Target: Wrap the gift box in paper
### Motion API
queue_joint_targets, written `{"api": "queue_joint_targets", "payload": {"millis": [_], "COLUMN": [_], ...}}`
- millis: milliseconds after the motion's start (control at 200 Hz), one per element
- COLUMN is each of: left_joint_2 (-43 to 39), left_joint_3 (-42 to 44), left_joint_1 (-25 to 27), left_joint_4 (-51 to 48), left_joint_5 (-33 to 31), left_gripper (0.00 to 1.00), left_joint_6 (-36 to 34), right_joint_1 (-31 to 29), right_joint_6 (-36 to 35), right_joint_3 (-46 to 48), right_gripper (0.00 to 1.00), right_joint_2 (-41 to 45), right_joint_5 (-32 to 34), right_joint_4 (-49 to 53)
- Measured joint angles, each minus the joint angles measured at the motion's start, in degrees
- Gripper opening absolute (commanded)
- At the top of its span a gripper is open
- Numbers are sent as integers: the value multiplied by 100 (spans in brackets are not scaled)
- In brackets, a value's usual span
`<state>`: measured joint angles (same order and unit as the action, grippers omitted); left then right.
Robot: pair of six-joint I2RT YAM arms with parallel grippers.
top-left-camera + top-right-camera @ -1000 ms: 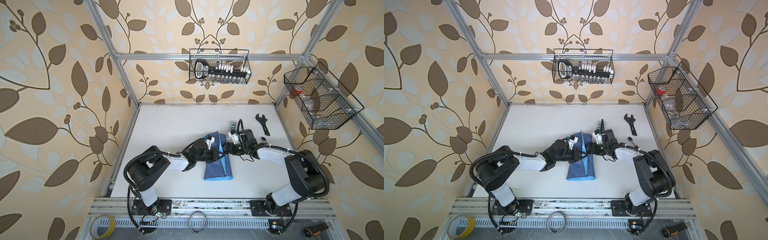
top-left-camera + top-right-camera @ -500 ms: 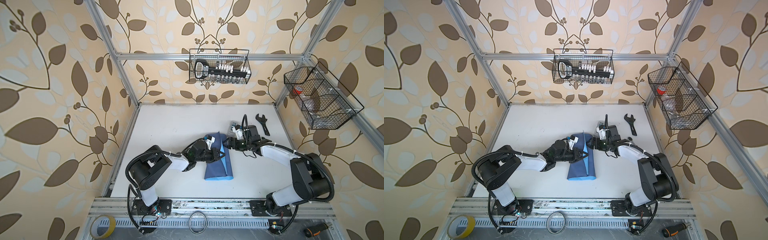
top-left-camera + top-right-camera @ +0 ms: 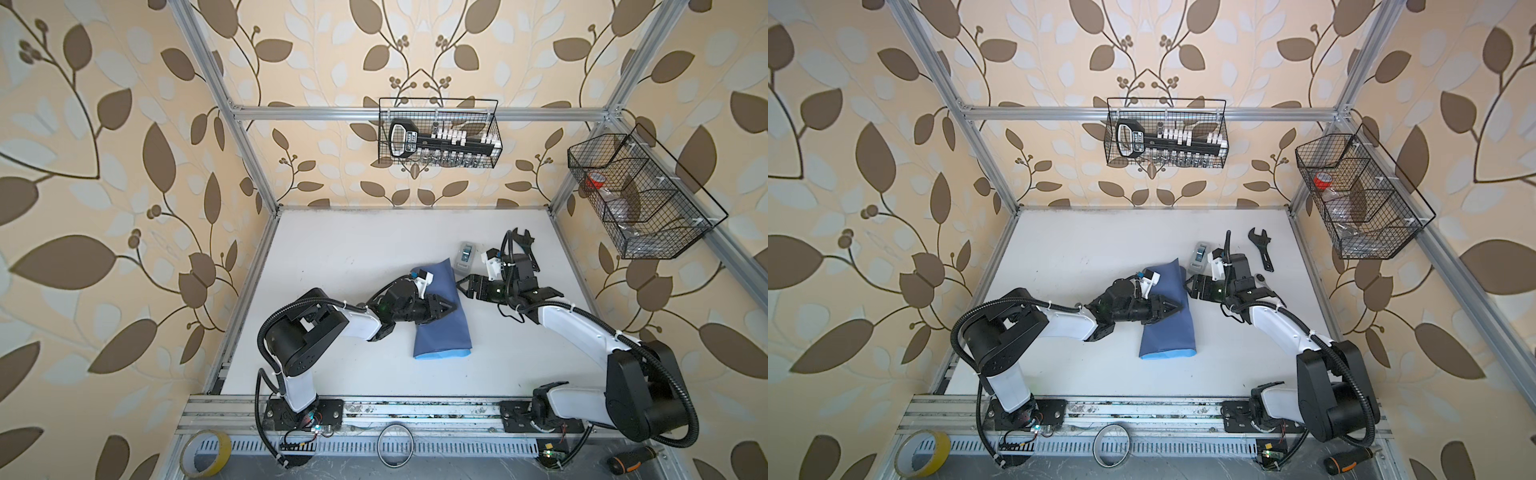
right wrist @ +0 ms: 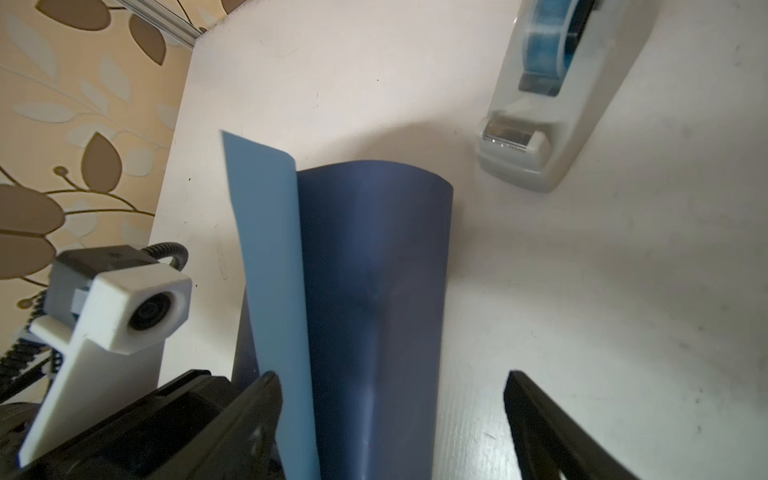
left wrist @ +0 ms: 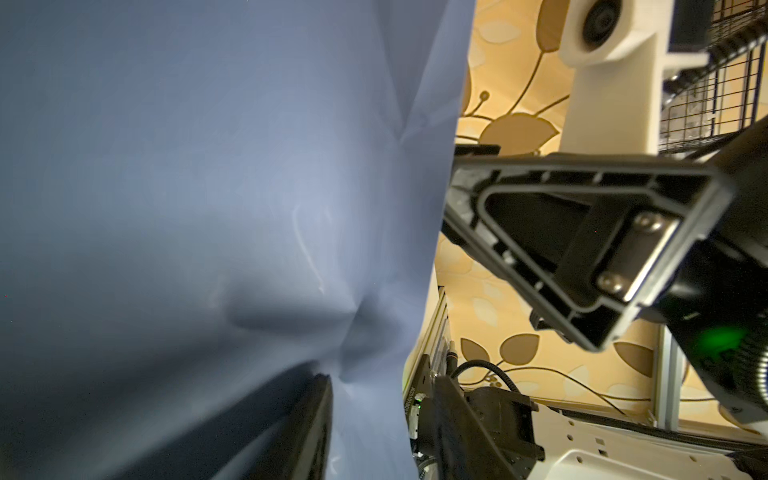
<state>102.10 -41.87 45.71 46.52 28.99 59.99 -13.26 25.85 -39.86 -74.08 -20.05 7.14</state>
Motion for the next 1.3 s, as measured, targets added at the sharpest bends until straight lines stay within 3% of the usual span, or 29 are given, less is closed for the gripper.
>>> {"api": "queue_joint_targets", "payload": {"millis": [395, 655, 870, 1060, 1300], "left_joint_2": [7, 7, 0, -315, -2031], "left_joint_3": [-50, -61, -157, -315, -363], "left_joint_1": [4, 4, 4, 4, -160], "left_joint_4": [79, 68, -98, -994, -3327], "left_joint_5": [105, 114, 105, -50, -1141], "left_gripper": [60, 60, 61, 65, 75], "left_joint_6": [17, 7, -31, -426, -1233], "right_joint_1": [-2, -210, -205, -162, -144], "right_joint_6": [2, 0, 2, 46, 48], "right_joint_3": [103, 103, 136, 310, 356], "right_gripper": [84, 82, 75, 69, 66], "right_joint_2": [103, -675, -1056, -1075, -1119], "right_joint_5": [4, -258, -361, -518, -638], "right_joint_4": [-227, -551, -813, -1189, -1364]}}
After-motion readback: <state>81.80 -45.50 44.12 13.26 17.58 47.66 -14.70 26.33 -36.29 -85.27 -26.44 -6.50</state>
